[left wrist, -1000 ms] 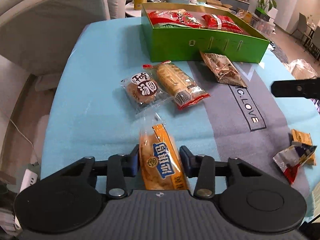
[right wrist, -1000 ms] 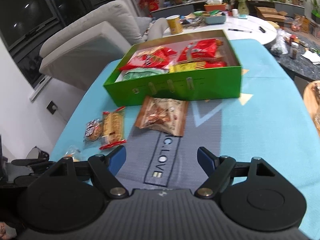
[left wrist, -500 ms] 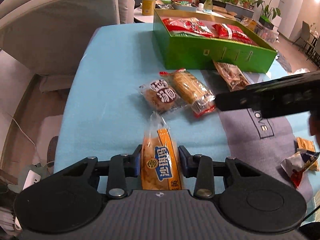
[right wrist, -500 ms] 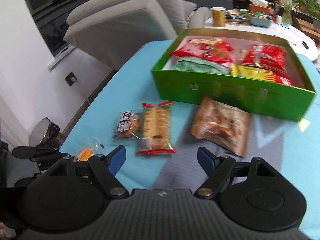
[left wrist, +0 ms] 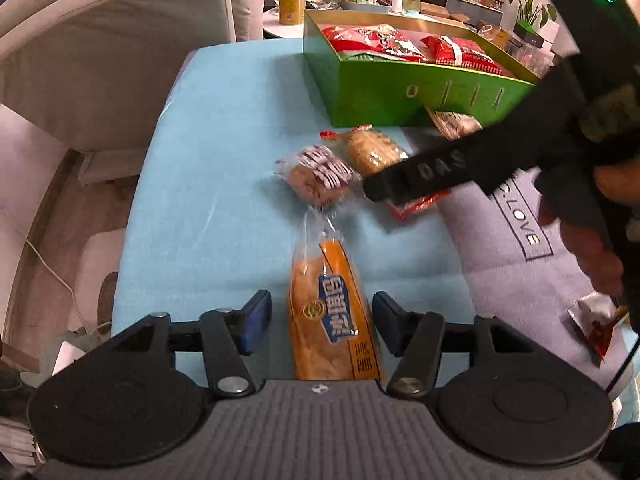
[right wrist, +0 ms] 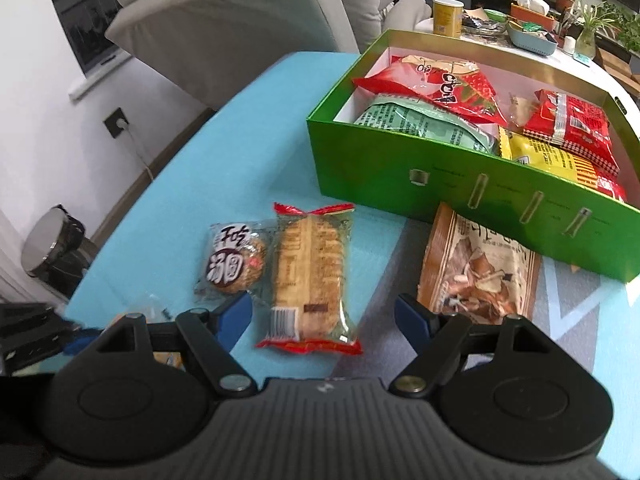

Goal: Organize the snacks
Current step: 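Grasp the orange sachima packet with the left gripper while the right grasps the bread packet, then carry the sachima packet with the left gripper while the right carries the bread packet into the box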

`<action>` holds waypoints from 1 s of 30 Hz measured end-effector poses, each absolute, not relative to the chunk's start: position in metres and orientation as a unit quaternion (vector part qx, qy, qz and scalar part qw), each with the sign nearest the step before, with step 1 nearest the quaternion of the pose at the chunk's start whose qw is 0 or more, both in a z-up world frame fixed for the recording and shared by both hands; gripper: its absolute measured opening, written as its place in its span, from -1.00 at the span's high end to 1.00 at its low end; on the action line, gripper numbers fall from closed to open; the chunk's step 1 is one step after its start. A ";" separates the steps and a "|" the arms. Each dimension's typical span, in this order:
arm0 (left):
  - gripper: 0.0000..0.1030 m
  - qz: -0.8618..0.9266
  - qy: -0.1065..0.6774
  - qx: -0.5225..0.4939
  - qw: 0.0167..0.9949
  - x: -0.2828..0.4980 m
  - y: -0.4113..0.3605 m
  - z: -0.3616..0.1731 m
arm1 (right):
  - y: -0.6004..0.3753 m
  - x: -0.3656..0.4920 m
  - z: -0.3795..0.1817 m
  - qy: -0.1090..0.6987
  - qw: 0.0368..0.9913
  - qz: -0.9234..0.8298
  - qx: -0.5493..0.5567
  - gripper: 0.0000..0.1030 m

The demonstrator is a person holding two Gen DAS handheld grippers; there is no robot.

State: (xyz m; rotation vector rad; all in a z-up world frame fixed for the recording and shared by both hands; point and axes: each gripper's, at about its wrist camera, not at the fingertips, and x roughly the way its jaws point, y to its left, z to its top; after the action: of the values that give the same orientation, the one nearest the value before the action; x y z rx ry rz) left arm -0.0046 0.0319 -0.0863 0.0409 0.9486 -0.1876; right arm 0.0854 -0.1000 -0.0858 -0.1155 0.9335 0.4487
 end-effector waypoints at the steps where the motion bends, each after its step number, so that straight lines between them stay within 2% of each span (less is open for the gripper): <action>1: -0.04 -0.092 0.453 0.019 0.886 -0.006 0.033 -0.087 | -0.098 0.087 -0.087 0.446 0.867 0.214 -0.057 -0.27; 2: 0.00 -0.093 0.452 0.019 0.887 -0.005 0.033 -0.087 | -0.095 0.088 -0.088 0.446 0.867 0.213 -0.060 -0.26; 3: 0.17 -0.093 0.449 0.020 0.888 -0.005 0.033 -0.087 | -0.093 0.090 -0.089 0.445 0.868 0.212 -0.063 -0.26; 5: 0.34 -0.098 0.448 0.024 0.888 -0.005 0.033 -0.086 | -0.090 0.092 -0.091 0.445 0.868 0.210 -0.069 -0.26; 7: 0.35 -0.102 0.447 0.021 0.889 -0.006 0.034 -0.086 | -0.089 0.092 -0.091 0.438 0.871 0.208 -0.074 -0.22; 8: 0.35 -0.103 0.446 0.019 0.889 -0.006 0.034 -0.085 | -0.088 0.091 -0.089 0.434 0.873 0.208 -0.081 -0.06; 9: 0.35 -0.102 0.443 0.016 0.890 -0.005 0.034 -0.084 | -0.090 0.090 -0.087 0.433 0.873 0.211 -0.076 -0.04; 13: 0.35 -0.105 0.425 0.020 0.899 -0.003 0.031 -0.072 | -0.112 0.090 -0.073 0.433 0.871 0.234 -0.009 -0.04; 17: 0.35 -0.115 0.404 0.026 0.907 0.004 0.023 -0.057 | -0.133 0.081 -0.046 0.400 0.884 0.242 0.026 -0.04; 23: 0.35 -0.126 0.372 0.034 0.919 0.018 0.007 -0.036 | -0.159 0.085 -0.010 0.350 0.913 0.210 0.027 -0.04; 30: 0.34 -0.138 0.346 0.040 0.927 0.038 -0.010 -0.017 | -0.183 0.110 0.001 0.330 0.929 0.163 0.038 -0.04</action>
State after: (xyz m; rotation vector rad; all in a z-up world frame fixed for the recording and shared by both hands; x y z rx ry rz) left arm 0.0375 -0.0102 -0.0173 0.0827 0.7090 -0.2821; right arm 0.1102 -0.1835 0.0013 0.0773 0.6759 0.3349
